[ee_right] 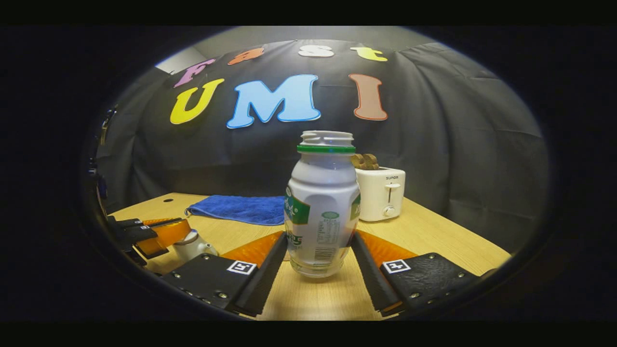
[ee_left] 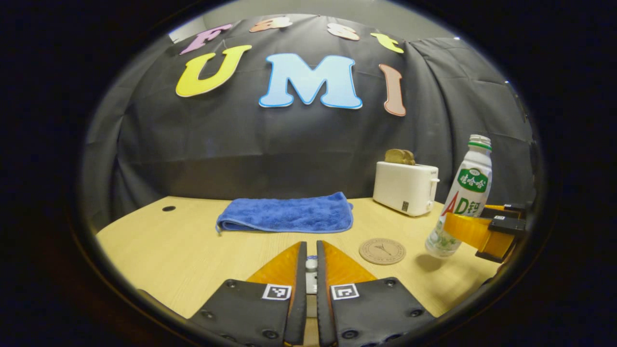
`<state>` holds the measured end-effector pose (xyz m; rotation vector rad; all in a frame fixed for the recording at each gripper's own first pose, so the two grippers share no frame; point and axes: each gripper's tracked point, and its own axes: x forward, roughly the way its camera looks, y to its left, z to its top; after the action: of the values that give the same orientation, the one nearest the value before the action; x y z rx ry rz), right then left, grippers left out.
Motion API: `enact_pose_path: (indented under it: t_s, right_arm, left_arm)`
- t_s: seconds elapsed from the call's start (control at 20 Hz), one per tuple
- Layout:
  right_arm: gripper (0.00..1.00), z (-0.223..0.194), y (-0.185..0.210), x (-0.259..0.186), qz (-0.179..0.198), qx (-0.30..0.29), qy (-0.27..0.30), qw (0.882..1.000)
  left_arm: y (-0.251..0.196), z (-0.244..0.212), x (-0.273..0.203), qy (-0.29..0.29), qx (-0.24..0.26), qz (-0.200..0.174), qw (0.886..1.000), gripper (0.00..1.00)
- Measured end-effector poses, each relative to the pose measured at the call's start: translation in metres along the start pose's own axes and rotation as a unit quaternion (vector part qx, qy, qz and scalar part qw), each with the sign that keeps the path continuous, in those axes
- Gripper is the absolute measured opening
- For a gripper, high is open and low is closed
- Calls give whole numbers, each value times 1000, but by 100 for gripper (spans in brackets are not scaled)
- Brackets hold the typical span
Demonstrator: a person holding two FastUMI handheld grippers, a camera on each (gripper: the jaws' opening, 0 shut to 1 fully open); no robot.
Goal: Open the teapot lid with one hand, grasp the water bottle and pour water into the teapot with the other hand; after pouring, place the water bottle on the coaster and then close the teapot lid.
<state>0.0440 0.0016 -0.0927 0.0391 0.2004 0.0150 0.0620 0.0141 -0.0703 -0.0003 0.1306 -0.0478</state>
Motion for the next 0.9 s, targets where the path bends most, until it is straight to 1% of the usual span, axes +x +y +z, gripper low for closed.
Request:
enact_pose_path:
  t_s: [0.1,0.15,0.4,0.6,0.65,0.7,0.8,0.85,0.9]
  right_arm:
    - [80,-1,0,1,1,0,1,1000]
    - [80,-1,1,1,2,0,1,1000]
    - [80,-1,0,4,5,-3,3,1000]
    - [80,-3,2,5,10,-2,8,1000]
    - [80,-4,4,5,12,-1,9,1000]
    - [80,-3,5,5,15,0,9,1000]
    - [80,-3,7,5,18,-1,10,1000]
    - [80,-4,8,5,18,-3,10,1000]
    - [80,-1,10,7,19,-5,9,1000]
  left_arm:
    - [-2,-1,-1,2,2,-1,1000,19]
    - [-1,-1,-1,1,5,1,1000,25]
    - [2,6,-4,-11,-3,5,1000,29]
    - [20,19,-14,-33,-12,19,999,29]
    - [23,20,-15,-35,-14,21,999,22]
    - [27,22,-17,-37,-16,27,999,29]
    - [37,28,-21,-45,-20,37,998,29]
    - [41,29,-23,-49,-24,41,998,22]
    - [46,30,-24,-51,-28,44,997,22]
